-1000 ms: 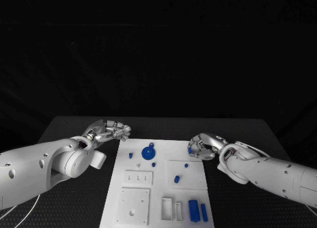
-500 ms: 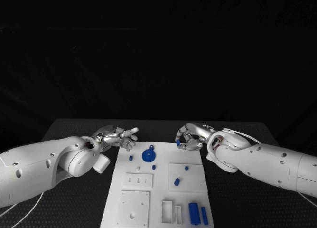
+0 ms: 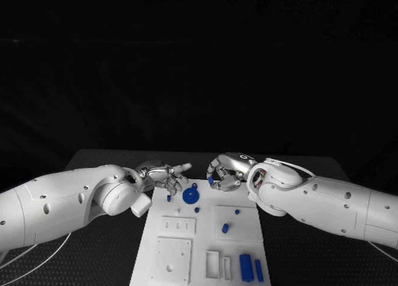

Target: Assemble the parts on the task board

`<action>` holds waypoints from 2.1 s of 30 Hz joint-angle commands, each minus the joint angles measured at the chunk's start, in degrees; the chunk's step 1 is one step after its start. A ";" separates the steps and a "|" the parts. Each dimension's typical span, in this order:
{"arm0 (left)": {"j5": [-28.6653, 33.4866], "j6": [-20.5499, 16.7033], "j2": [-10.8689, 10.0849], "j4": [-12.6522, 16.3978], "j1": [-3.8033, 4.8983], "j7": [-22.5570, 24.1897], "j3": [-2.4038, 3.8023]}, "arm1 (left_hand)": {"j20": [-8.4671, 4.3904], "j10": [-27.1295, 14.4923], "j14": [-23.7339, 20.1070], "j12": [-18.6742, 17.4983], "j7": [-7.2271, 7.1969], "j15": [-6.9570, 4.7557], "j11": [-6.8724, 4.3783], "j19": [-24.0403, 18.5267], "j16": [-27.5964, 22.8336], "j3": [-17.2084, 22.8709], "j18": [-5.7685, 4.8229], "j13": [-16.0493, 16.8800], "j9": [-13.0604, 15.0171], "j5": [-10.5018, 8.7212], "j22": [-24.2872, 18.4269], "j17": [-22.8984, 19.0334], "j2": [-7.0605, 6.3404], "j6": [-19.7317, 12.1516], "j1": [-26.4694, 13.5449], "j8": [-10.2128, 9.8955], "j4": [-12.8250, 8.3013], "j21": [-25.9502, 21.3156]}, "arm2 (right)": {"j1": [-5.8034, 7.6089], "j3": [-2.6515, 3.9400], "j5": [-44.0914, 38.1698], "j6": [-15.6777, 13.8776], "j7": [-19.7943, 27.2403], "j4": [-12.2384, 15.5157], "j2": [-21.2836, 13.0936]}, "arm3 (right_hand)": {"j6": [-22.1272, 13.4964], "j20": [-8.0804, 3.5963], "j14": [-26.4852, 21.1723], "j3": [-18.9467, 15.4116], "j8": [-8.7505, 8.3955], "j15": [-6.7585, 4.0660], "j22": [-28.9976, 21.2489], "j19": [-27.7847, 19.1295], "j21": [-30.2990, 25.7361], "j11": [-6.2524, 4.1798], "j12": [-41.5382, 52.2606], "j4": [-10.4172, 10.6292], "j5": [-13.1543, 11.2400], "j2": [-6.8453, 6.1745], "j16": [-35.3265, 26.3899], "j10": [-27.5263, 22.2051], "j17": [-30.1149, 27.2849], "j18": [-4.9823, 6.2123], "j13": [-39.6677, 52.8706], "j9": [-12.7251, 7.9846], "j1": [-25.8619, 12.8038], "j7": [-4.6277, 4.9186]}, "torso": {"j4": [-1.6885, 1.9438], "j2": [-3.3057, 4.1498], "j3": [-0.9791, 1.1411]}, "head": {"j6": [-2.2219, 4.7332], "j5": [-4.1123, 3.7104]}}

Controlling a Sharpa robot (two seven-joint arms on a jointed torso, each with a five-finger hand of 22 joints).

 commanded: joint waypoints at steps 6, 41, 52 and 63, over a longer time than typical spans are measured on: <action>4.05 1.52 0.85 0.63 0.08 -0.39 0.01 | 0.49 -7.25 -4.35 5.11 0.11 1.15 0.51 -5.66 2.31 -4.41 -0.39 7.45 4.44 32.61 1.26 -0.59 4.37 0.23 2.48 1.48 -3.71 2.81 | 0.05 -0.01 -3.63 1.47 -1.90 -0.01 2.06 | 1.91 -0.28 -0.01 0.68 1.28 -0.31 0.76 0.04 0.34 -0.18 0.29 -0.11 0.32 -0.16 0.26 0.24 0.08 1.75 2.31 1.86 -0.07 -0.67 | -0.16 -0.59 -0.14 | -0.22 -0.21; -2.70 1.35 1.65 1.92 0.05 -7.76 -0.04 | 2.29 -20.09 -13.77 26.47 -1.49 2.96 -0.02 -12.75 14.21 12.28 -2.55 18.62 25.75 30.97 1.05 -5.22 2.23 -1.18 -20.65 8.07 -25.05 1.75 | 0.02 -0.02 -4.23 0.86 -2.15 0.20 4.01 | 1.99 -0.28 0.12 1.32 1.21 -0.33 0.74 0.16 0.40 -0.21 0.42 -0.29 0.51 -0.15 0.35 0.37 0.16 1.75 2.42 1.95 -0.18 -0.69 | -0.09 -0.52 -0.14 | -1.16 -0.81; -2.78 1.16 1.91 1.77 0.05 -8.78 -0.04 | 2.24 -20.06 -13.82 26.78 -1.50 2.93 -0.01 -12.57 14.75 12.93 -2.58 17.52 24.87 29.70 0.95 -6.29 2.70 -1.06 -21.84 8.24 -26.68 1.94 | 0.02 -0.02 -4.54 0.77 -2.18 1.24 3.93 | 2.03 -0.29 0.17 1.45 1.19 -0.35 0.74 0.21 0.43 -0.22 0.47 -0.34 0.57 -0.18 0.39 0.41 0.19 1.75 2.46 1.97 -0.24 -0.70 | -0.13 -0.56 -0.14 | -1.35 -0.65; -2.88 1.42 2.09 1.49 0.05 -9.20 -0.03 | 2.12 -19.78 -13.72 27.26 -1.63 2.79 -0.12 -12.34 15.50 14.15 -2.50 16.28 23.87 24.69 0.91 -7.52 2.63 -0.75 -22.66 8.62 -26.26 2.07 | 0.00 -0.02 -4.65 1.03 -2.16 2.06 3.92 | 2.05 -0.29 0.15 1.54 1.18 -0.35 0.73 0.24 0.44 -0.23 0.49 -0.38 0.61 -0.22 0.35 0.44 0.13 1.75 2.47 1.99 -0.30 -0.70 | -0.10 -0.58 -0.19 | -1.47 -0.64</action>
